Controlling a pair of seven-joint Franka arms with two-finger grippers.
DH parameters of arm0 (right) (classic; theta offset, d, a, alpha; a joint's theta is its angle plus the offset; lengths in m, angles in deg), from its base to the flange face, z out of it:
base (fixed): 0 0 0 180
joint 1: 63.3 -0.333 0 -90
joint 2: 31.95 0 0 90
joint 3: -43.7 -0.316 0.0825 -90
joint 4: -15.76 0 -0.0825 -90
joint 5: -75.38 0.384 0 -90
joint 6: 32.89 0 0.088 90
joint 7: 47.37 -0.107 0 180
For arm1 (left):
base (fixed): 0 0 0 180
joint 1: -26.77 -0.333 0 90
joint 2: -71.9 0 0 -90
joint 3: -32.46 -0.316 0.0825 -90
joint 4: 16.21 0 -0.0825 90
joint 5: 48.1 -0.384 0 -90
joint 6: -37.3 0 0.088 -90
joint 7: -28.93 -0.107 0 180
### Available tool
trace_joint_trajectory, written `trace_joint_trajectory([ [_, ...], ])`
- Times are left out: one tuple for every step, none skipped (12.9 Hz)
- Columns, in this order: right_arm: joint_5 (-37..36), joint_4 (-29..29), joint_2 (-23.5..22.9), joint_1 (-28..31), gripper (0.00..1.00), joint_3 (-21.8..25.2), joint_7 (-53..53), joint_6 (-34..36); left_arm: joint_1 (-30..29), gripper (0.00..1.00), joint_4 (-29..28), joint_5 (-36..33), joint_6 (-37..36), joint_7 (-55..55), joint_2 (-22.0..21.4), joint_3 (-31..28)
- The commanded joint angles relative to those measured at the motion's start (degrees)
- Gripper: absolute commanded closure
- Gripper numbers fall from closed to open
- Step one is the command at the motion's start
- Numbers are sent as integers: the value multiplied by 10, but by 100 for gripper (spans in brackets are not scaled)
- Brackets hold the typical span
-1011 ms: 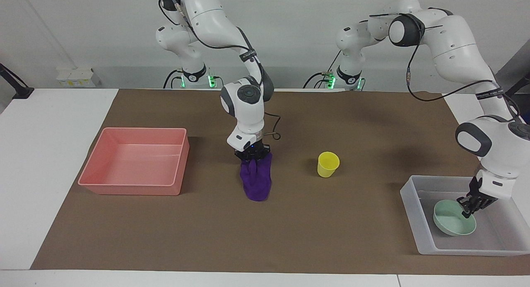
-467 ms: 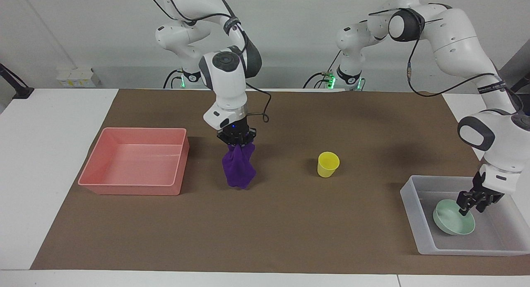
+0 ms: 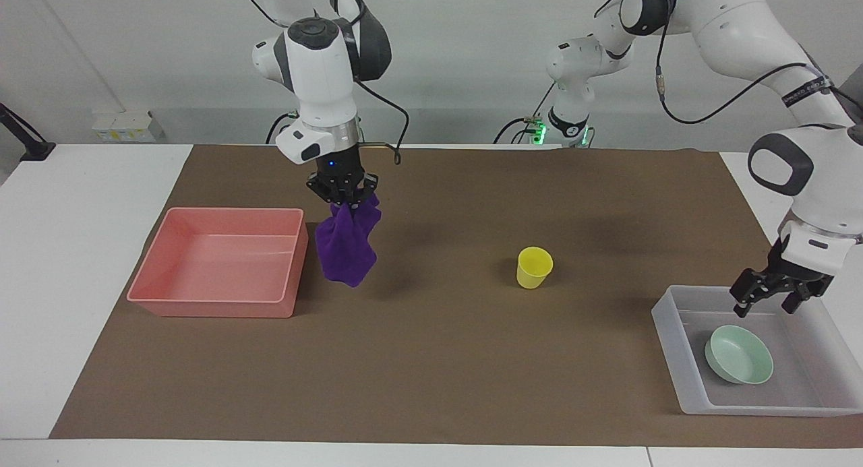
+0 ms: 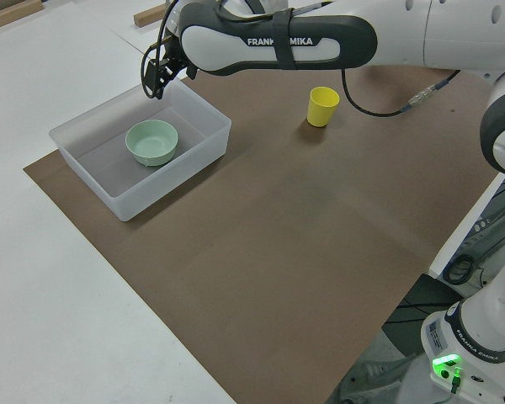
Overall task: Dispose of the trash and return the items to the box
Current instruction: 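Carry the purple cloth with the right gripper over the pink bin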
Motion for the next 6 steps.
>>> trace_joint_trajectory([
  [-6,38,3,54,100,-6,46,52,43,0,-93,-9,-4,32,-70,-6],
  [-6,46,7,78,100,-6,78,68,68,0,-103,-9,-6,67,-73,-6],
  [-6,50,10,104,100,-5,111,80,93,0,-117,-9,0,99,-75,-6],
  [-5,50,13,126,100,-5,133,92,113,0,-135,-9,13,117,-82,-6],
  [-5,42,16,143,100,-5,144,94,130,0,-153,-9,30,132,-85,-6],
  [-5,33,20,165,100,-6,157,94,151,0,-176,-9,46,148,-93,-6],
])
